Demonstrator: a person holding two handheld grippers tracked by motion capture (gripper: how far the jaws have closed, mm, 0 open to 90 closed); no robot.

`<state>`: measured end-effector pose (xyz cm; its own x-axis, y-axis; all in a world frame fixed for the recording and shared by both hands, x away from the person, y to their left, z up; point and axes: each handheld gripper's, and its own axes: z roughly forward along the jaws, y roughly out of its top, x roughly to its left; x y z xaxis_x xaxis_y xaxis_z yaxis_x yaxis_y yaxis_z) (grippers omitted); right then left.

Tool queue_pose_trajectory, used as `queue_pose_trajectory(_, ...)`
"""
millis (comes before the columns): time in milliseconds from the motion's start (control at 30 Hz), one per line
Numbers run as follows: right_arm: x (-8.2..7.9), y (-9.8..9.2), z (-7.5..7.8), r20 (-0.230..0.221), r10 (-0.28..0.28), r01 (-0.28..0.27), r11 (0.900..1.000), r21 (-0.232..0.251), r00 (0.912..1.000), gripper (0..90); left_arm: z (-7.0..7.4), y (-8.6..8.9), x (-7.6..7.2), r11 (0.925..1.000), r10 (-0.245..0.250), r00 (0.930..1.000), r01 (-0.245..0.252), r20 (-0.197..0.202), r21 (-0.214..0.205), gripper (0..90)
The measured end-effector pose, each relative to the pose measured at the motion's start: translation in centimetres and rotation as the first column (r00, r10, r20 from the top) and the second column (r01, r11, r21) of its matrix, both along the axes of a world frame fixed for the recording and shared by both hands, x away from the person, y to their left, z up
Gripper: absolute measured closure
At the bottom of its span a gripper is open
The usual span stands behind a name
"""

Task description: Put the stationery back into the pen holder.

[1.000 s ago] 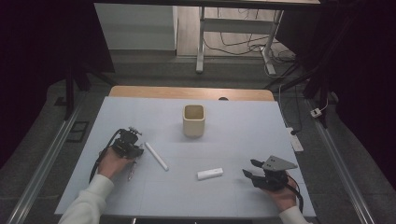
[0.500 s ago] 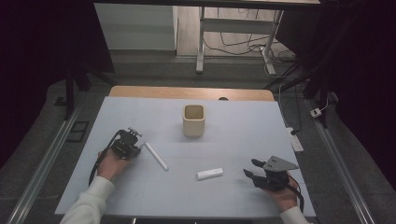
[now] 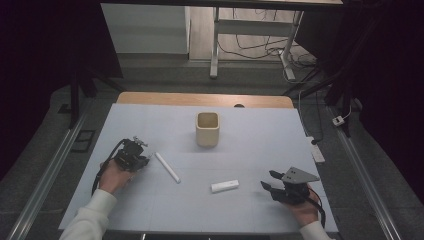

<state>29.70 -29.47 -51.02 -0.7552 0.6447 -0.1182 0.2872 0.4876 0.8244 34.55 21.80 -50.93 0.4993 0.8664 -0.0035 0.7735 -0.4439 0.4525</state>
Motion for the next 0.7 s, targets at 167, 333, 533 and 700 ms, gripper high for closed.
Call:
queue_pose_trajectory(167, 0.0, 0.0, 0.0, -0.001, 0.000, 0.000, 1.0000, -0.004, 1.0000, 46.2, 0.8, 0.4, -0.3, 0.9989, -0.026, 0.9995, 0.026, 0.019, -0.040, 79.7)
queue_pose_trajectory(333, 0.0, 0.0, -0.1, -0.007, -0.003, 0.003, 1.0000, -0.006, 1.0000, 46.2, 1.8, 0.8, -0.5, 0.9967, -0.032, 0.9982, 0.035, 0.050, -0.073, 79.7)
queue_pose_trajectory(533, 0.1, -0.2, -0.1, -0.009, -0.007, 0.007, 1.0000, -0.004, 0.9999, 46.1, 2.8, 1.1, -0.8, 0.9935, -0.034, 0.9953, 0.043, 0.091, -0.105, 79.7)
queue_pose_trajectory(700, 0.1, -0.2, -0.2, -0.014, -0.013, 0.013, 0.9999, -0.007, 0.9998, 46.1, 3.7, 1.4, -1.0, 0.9891, -0.027, 0.9912, 0.046, 0.130, -0.140, 79.7)
